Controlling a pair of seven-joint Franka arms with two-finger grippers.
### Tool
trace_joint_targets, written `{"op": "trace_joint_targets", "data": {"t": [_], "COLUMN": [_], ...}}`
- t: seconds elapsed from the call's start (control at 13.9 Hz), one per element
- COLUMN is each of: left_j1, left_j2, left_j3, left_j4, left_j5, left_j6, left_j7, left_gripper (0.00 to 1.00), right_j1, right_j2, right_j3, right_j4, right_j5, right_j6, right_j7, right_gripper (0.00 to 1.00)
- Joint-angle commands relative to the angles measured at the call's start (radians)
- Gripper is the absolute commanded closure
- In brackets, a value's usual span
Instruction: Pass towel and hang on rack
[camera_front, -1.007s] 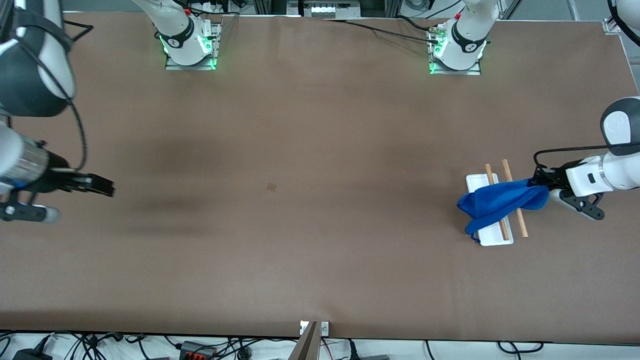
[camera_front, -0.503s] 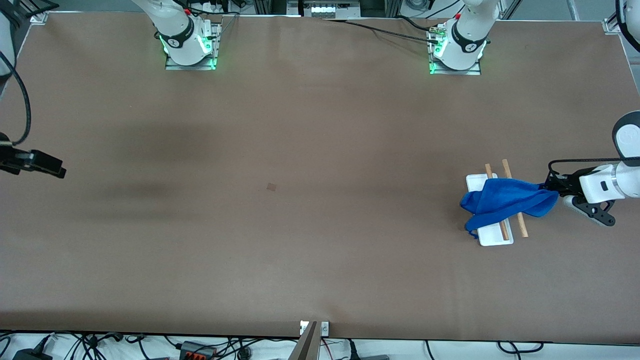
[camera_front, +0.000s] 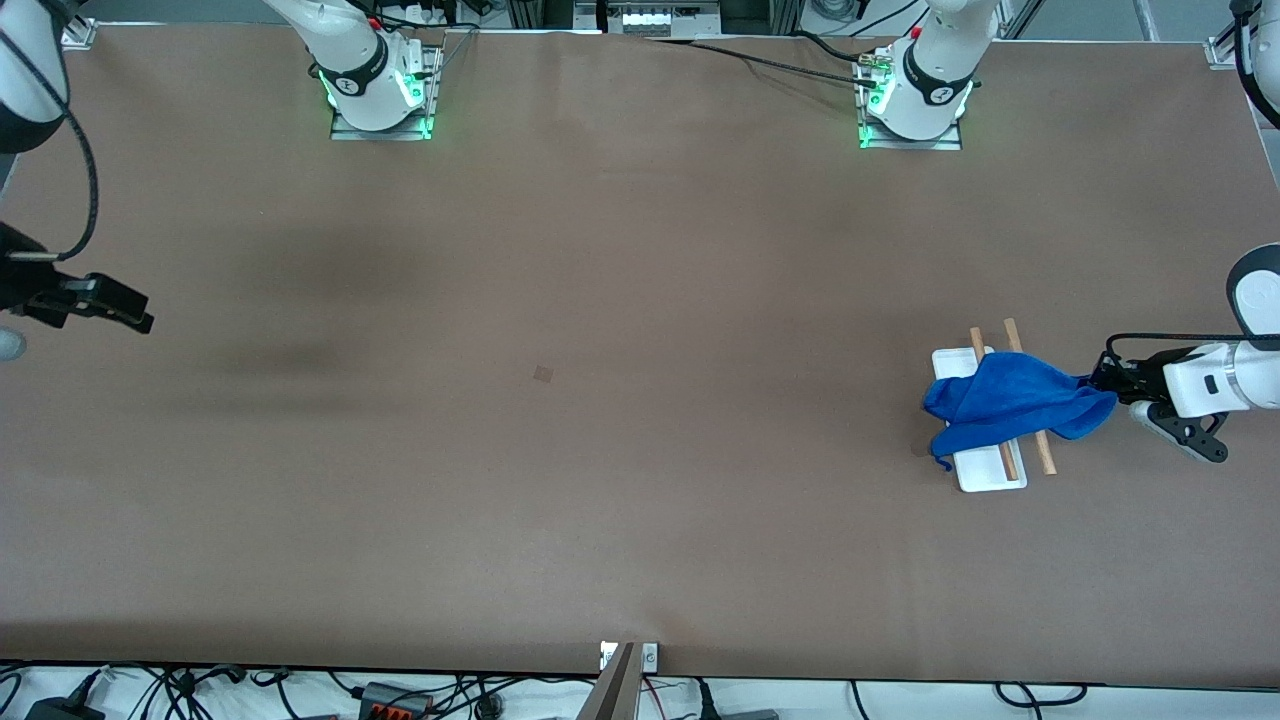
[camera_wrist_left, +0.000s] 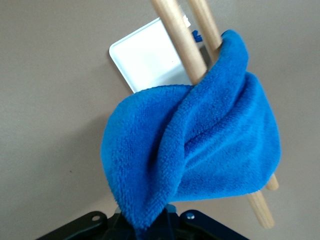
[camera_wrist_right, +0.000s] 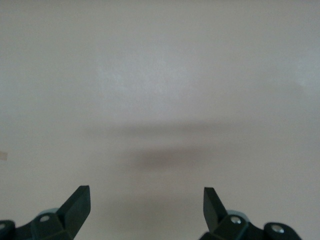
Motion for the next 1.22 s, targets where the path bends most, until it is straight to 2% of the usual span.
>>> {"op": "trace_joint_targets", "data": {"t": [0.0,0.36,0.58,0.79,0.86,0.93,1.01,1.15], "left_j1": [0.014,0.028,0.028,0.028,0.026,0.028,0.040,0.045], "left_j2": [0.065,0.082,0.081,0.082,0.084,0.088,0.090,0.088], "left_j3": [-0.009,-0.009,-0.009,-0.009,-0.009,-0.009,-0.010,-0.010], "left_j4": [0.060,0.058,0.057,0.058,0.058,0.058,0.058,0.063], "left_j5": [0.022,0.020,0.020,0.020,0.019,0.017,0.011,0.008], "left_j6": [0.023,0.047,0.044,0.043,0.043,0.043,0.039,0.037], "left_j7": [0.054,0.061,0.057,0.063,0.063,0.068,0.101,0.153], "left_gripper": [0.99,0.99,0.95,0.66,0.48,0.08,0.00,0.00], "right_j1": [0.011,0.014,0.014,0.015,0.015,0.015,0.015,0.015], "right_j2": [-0.091,-0.094,-0.094,-0.097,-0.097,-0.099,-0.099,-0.099], "right_j3": [-0.012,-0.002,-0.001,0.001,0.001,0.001,0.001,0.001], "right_j4": [-0.100,-0.080,-0.071,-0.065,-0.060,-0.057,-0.057,-0.057], "right_j5": [0.011,0.016,0.010,0.008,0.008,0.008,0.008,0.008], "right_j6": [0.011,-0.016,-0.016,-0.051,-0.057,-0.059,-0.059,-0.056], "right_j7": [-0.016,0.025,0.024,0.013,0.013,0.013,0.013,0.013], "right_gripper": [0.00,0.00,0.00,0.00,0.00,0.00,0.00,0.00]}}
